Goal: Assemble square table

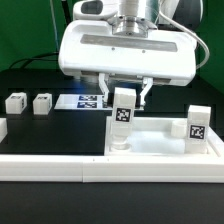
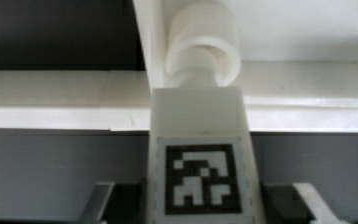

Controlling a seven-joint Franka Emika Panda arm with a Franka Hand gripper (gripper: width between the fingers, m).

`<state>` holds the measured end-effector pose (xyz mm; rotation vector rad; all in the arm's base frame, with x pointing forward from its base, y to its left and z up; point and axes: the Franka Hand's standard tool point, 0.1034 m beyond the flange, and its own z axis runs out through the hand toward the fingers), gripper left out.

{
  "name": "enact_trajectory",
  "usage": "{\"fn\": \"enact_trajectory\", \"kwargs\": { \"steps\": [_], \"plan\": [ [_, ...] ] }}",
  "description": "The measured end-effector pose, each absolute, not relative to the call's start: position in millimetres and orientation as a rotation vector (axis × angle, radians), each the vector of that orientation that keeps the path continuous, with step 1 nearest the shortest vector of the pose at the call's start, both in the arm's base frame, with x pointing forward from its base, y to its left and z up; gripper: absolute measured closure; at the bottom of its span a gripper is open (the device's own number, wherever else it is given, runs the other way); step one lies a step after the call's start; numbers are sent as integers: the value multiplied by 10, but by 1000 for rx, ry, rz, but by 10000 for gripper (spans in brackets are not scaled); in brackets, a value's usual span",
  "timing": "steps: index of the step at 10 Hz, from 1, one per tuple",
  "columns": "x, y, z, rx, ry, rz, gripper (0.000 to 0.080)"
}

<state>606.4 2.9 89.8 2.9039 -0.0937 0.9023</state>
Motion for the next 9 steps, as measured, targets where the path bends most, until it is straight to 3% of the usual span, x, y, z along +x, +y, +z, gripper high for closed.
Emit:
{"fn": "enact_trajectory", "kwargs": {
  "steps": [9],
  "plan": [
    [6023,98,779,2911,-89,878,508]
  ]
}}
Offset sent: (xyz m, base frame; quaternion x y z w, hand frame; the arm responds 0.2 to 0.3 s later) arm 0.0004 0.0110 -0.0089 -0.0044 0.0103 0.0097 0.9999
